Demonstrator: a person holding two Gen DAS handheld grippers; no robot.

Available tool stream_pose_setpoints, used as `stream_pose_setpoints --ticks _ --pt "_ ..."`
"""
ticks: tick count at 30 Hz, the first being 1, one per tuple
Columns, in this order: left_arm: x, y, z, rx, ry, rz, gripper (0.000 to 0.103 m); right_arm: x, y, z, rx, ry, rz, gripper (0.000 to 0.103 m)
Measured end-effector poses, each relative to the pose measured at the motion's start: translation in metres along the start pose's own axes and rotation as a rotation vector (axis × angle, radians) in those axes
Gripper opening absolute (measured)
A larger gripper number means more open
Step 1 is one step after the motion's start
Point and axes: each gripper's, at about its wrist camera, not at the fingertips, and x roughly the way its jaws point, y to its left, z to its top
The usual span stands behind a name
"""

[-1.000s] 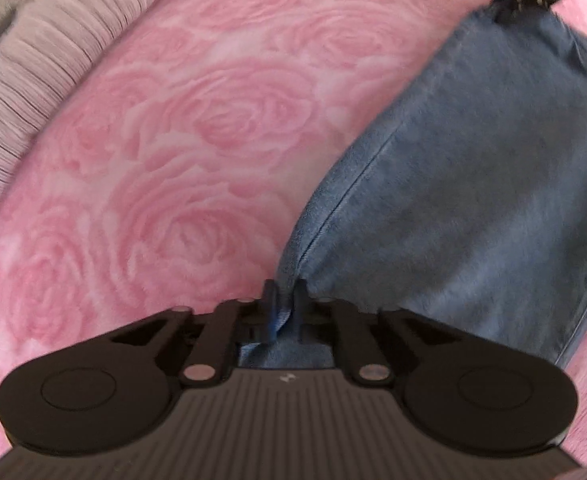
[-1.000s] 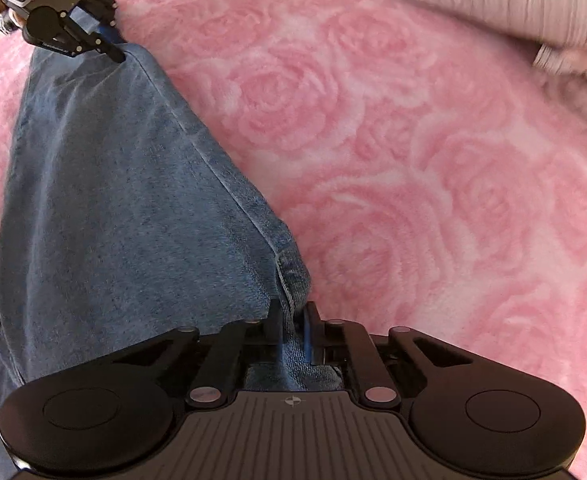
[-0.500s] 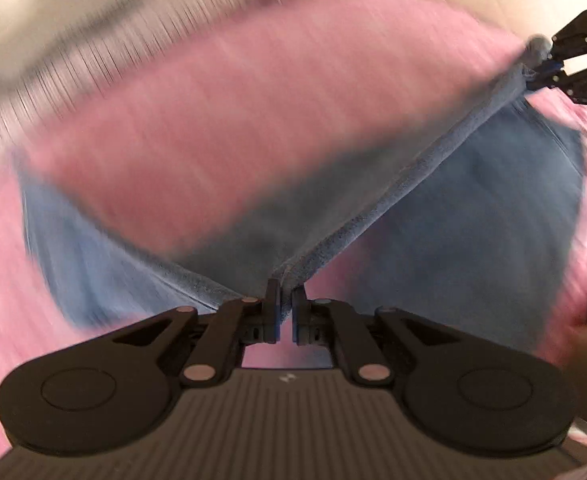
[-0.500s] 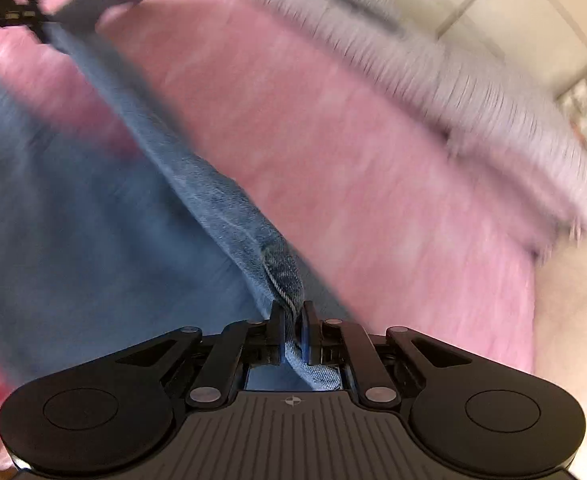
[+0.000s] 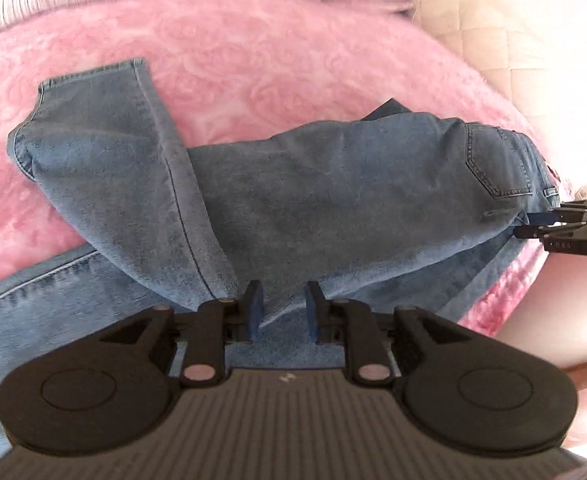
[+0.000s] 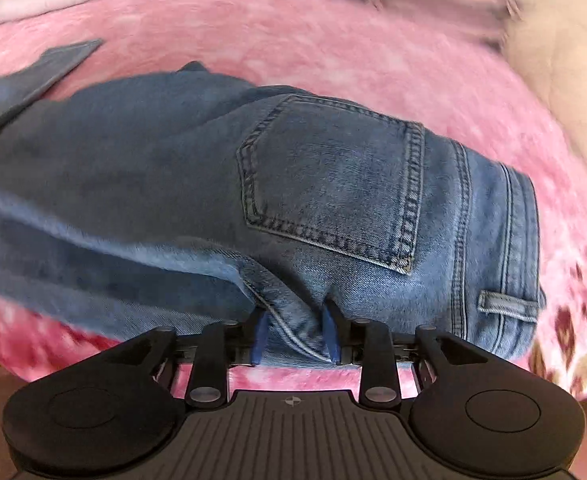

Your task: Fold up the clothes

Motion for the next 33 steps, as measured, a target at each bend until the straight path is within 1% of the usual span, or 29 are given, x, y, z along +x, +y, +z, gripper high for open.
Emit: stream_pose_setpoints --ticks 4,6,9,10,12,15,17,19,21,23,25,27,28,29,30,31,33 --pt "0.01 -0.009 -0.033 0.116 -0.092 0.041 0.02 0.0 0.008 -0.026 -0.147 -0.173 -0.029 0.043" --pt "0.013 -0.011 -0.046 0.153 -0.153 0.051 0.02 -0.002 0.012 -0.042 -0.195 -0.243 -0.057 0.05" --pt "0.011 -0.015 -0.059 0.172 -0.22 0.069 0.021 -0.004 0.02 -0.065 -0.272 -0.315 -0.142 0.055" --pt "0.009 -0.016 -0.063 0.172 -0.227 0.077 0.021 -0.003 0.021 -0.073 -0.287 -0.335 -0.172 0.056" --pt "0.003 -0.024 -0.066 0.172 -0.209 0.113 0.022 -0.01 0.024 -0.084 -0.249 -0.337 -0.208 0.056" --pt "-0.011 -0.033 -0.063 0.177 -0.185 0.122 0.023 -0.021 0.028 -0.087 -0.149 -0.315 -0.23 0.056" --pt "-0.022 -0.031 -0.065 0.134 -0.201 0.11 0.024 -0.031 0.031 -0.085 -0.07 -0.309 -0.233 0.056" --pt "-0.032 -0.026 -0.065 0.079 -0.225 0.098 0.026 -0.044 0.028 -0.084 0.07 -0.322 -0.222 0.056" --pt "-0.038 -0.019 -0.065 0.033 -0.243 0.083 0.027 -0.053 0.02 -0.085 0.23 -0.324 -0.172 0.056" --pt "-0.043 -0.013 -0.061 0.004 -0.23 0.085 0.027 -0.059 0.012 -0.087 0.361 -0.33 -0.114 0.056" --pt "-0.044 -0.009 -0.052 -0.023 -0.193 0.087 0.027 -0.064 -0.002 -0.087 0.505 -0.333 -0.047 0.056" --pt "-0.048 -0.009 -0.043 -0.05 -0.154 0.09 0.027 -0.07 -0.021 -0.086 0.674 -0.361 0.016 0.056" --pt "-0.051 -0.01 -0.04 -0.061 -0.141 0.093 0.027 -0.076 -0.03 -0.091 0.782 -0.391 0.053 0.056" --pt "-0.056 -0.012 -0.039 -0.063 -0.145 0.093 0.028 -0.081 -0.039 -0.097 0.891 -0.422 0.092 0.056" --pt "-0.059 -0.013 -0.042 -0.066 -0.15 0.094 0.03 -0.082 -0.05 -0.104 1.021 -0.456 0.141 0.056" --pt "-0.062 -0.014 -0.045 -0.069 -0.155 0.096 0.033 -0.084 -0.057 -0.112 1.124 -0.478 0.181 0.056" --pt "-0.065 -0.013 -0.055 -0.089 -0.187 0.08 0.034 -0.081 -0.068 -0.13 1.282 -0.522 0.263 0.056"
